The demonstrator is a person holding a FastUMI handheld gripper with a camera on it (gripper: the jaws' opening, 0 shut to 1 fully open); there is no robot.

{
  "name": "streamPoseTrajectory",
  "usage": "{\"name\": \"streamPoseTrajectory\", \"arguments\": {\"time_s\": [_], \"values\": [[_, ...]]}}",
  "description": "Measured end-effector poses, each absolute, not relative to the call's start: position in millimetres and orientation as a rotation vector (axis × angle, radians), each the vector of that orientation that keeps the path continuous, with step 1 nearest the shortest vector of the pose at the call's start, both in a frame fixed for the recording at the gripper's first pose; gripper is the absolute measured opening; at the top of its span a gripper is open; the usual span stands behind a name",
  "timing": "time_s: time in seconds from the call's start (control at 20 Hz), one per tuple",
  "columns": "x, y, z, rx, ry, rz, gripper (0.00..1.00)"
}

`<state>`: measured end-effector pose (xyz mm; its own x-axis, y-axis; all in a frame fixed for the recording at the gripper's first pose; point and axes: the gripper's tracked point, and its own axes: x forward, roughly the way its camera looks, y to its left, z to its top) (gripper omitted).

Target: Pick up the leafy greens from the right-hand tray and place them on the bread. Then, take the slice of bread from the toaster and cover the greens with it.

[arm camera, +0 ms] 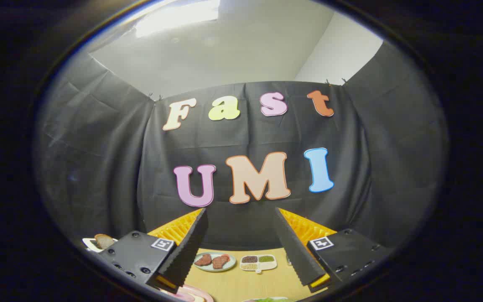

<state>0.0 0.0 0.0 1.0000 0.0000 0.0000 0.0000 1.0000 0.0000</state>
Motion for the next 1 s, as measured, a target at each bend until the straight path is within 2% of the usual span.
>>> {"name": "streamPoseTrajectory", "arguments": {"time_s": [1.0], "values": [[5.2,-16.8,-5.5,0.004,0.027,-0.028,1.0]]}}
